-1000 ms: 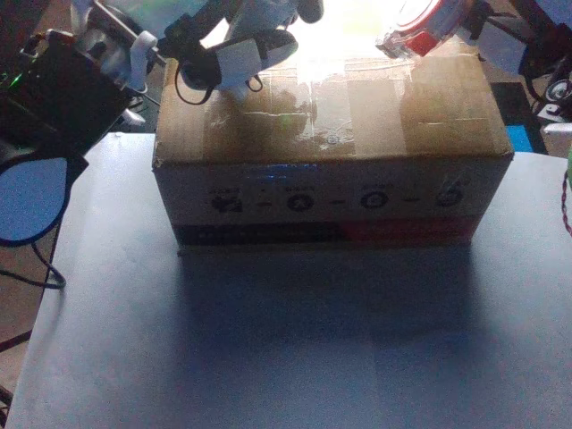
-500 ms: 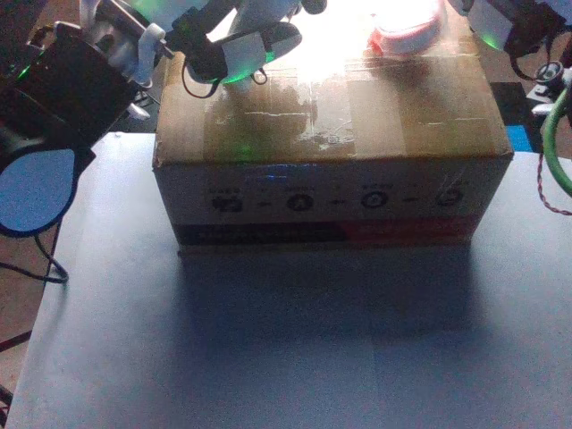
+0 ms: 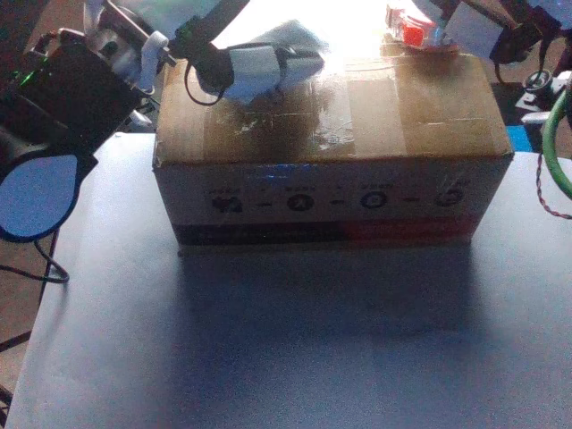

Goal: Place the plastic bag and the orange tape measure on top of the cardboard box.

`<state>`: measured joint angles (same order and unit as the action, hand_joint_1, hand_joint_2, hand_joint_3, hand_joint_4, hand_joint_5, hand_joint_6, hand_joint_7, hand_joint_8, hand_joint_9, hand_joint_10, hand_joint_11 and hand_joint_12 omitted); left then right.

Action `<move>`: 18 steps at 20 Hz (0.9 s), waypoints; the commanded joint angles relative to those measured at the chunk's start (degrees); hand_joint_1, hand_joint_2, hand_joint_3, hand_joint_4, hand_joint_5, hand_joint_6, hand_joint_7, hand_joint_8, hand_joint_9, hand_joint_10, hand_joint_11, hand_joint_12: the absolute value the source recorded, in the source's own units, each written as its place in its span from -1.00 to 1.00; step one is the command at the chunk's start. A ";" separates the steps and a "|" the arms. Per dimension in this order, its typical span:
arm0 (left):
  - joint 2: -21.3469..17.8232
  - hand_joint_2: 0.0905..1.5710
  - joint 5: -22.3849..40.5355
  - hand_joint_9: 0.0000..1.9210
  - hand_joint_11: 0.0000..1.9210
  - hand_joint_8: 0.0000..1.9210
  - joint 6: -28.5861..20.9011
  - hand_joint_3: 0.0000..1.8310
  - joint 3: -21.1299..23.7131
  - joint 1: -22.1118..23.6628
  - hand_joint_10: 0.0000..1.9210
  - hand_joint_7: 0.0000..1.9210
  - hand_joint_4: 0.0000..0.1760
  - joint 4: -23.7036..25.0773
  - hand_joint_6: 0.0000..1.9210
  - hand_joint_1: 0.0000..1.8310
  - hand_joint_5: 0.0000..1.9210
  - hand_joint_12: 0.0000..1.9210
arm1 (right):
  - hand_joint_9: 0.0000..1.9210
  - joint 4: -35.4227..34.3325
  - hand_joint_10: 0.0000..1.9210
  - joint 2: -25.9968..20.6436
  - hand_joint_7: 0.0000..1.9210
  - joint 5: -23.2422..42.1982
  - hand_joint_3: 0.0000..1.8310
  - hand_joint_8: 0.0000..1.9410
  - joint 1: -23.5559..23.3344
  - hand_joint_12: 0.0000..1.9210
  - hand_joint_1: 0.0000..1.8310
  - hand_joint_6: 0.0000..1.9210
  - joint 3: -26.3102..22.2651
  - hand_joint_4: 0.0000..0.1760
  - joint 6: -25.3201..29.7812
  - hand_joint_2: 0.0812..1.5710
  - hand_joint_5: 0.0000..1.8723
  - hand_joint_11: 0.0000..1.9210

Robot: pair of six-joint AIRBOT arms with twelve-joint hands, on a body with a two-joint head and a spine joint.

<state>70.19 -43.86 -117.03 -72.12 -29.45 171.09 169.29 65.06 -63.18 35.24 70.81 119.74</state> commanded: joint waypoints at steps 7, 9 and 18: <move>-1.33 0.10 -7.11 -0.98 -1.00 -1.00 -1.78 -1.00 0.84 -0.75 -0.93 -0.99 -0.80 1.49 -1.00 -0.13 -0.87 0.25 | -0.40 2.21 0.94 -3.69 -0.44 -11.97 -0.99 0.70 -0.99 1.00 -0.10 -0.28 -4.34 -1.00 0.08 0.49 -0.46 -0.35; -3.34 0.10 -8.86 -0.97 -1.00 -0.99 -1.79 -1.00 2.41 -0.99 -0.95 -0.99 -0.74 1.49 -1.00 -0.10 -0.87 -0.02 | -0.35 2.24 0.99 -5.60 -0.44 -14.94 -1.00 0.76 -0.89 1.00 -0.08 -0.17 -6.50 -1.00 0.09 0.53 -0.51 -0.24; -16.85 0.18 -26.45 -0.80 -1.00 -0.98 -2.00 -0.99 11.97 -5.35 -0.91 -0.79 -1.00 1.49 -0.96 0.09 -0.65 0.36 | -0.36 0.37 0.90 -12.62 -0.50 -28.50 -1.00 0.63 5.28 1.00 -0.11 -0.49 -12.16 -1.00 3.98 0.49 -0.62 -0.30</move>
<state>53.63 -61.69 -118.76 -60.01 -35.29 170.93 168.72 52.64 -84.88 40.95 58.63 123.39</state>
